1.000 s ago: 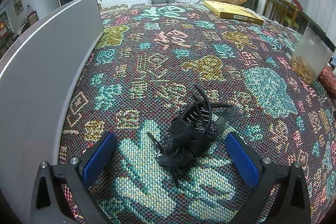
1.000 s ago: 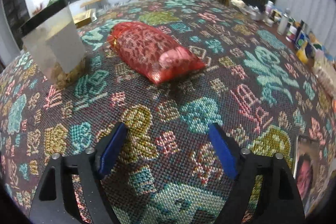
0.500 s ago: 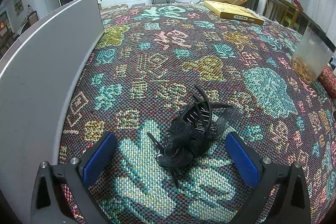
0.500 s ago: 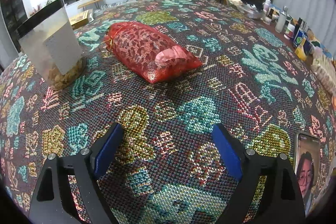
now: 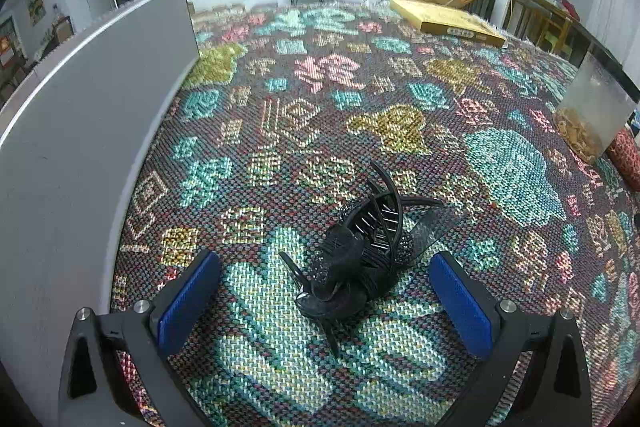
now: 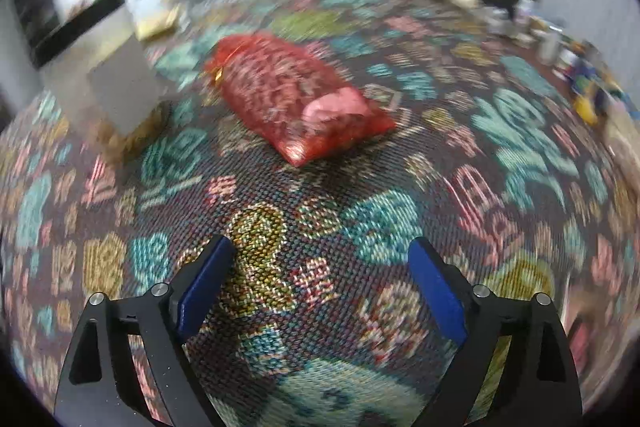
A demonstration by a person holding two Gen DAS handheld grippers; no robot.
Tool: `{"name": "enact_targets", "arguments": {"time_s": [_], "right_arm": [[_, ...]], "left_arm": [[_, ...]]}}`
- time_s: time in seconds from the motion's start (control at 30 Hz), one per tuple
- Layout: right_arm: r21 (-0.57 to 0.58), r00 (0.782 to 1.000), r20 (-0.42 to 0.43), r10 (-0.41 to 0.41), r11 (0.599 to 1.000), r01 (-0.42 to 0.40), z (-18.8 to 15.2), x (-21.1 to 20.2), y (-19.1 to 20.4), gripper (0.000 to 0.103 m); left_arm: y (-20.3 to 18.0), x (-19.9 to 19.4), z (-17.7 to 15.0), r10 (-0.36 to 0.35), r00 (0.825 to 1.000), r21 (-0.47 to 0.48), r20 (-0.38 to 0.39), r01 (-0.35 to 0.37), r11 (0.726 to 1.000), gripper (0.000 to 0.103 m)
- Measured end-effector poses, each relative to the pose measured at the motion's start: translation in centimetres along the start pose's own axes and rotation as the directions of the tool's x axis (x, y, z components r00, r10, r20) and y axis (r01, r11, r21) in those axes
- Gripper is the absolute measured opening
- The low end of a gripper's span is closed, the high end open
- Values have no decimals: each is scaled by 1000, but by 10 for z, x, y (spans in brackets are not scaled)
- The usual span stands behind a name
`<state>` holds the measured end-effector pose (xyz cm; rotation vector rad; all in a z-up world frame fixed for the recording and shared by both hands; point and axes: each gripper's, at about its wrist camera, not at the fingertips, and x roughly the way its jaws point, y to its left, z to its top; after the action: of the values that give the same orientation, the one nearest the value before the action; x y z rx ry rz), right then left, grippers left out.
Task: Organize soft objects
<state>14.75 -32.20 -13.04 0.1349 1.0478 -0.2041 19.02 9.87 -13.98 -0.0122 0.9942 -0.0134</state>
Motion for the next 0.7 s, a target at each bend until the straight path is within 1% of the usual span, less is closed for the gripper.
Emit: {"name": "enact_targets", "arguments": {"time_s": [0.03,0.07,0.1,0.13,0.17,0.2,0.27,0.3,0.33,0.37,0.4,0.43,0.47,0.5,0.57,0.63,0.67,0.7], "right_arm": [[-4,1000,6,10,1000,-10,11,-5,-4,90],[-28,999,41,3,1000,-2,27,-15,-5,91],[-60,998,67,-6,998,10,39,-19,-4,91],[-107,997,73,-13,994,21,52,-20,1,91],[-147,999,53,-14,989,22,64,-16,6,91],[-187,1000,9,-18,982,19,77,-5,13,91],[-224,999,-44,-14,975,4,90,16,26,90],[-229,998,-59,-12,973,-2,91,23,30,87],[-229,996,-92,-4,973,-18,91,32,33,79],[-225,989,-148,-16,974,-18,89,45,37,24],[-211,989,-144,-24,977,-7,88,46,37,21],[-184,993,-118,-18,983,-4,89,41,35,20],[-152,995,-99,-6,988,-9,90,35,31,19],[-114,997,-74,10,993,-19,91,27,26,19],[-40,999,-14,37,998,-38,92,-1,14,19],[-10,998,33,62,998,-62,95,-29,10,19],[-2,996,57,72,997,-72,96,-47,11,19],[0,994,72,85,996,-86,100,-60,16,19]], "left_arm": [[1,0,3,-24,998,30,-51,25,999,103],[2,-1,6,-51,995,45,-81,55,997,103],[3,-5,7,-88,992,53,-93,93,994,103],[6,-11,8,-134,987,58,-90,139,989,103],[7,-15,8,-157,984,63,-81,162,985,103],[7,-18,9,-165,983,71,-77,170,983,103],[2,-19,12,-154,984,104,-90,163,981,103],[-3,-16,12,-143,984,126,-105,156,980,102],[-6,-14,11,-130,985,146,-112,146,978,101],[-9,-11,11,-113,987,163,-115,131,978,89],[-13,-8,11,-94,989,176,-118,114,978,69],[-15,-9,12,-73,993,187,-88,89,978,60],[-14,-10,15,-73,995,178,-72,84,980,56],[-12,-9,18,-86,994,152,-70,96,984,56],[-5,-16,21,-162,986,76,-43,165,983,56],[0,-31,21,-212,977,28,1,212,977,56],[3,-41,21,-245,969,3,24,245,969,56],[7,-56,21,-295,954,-29,53,297,954,56]]}}
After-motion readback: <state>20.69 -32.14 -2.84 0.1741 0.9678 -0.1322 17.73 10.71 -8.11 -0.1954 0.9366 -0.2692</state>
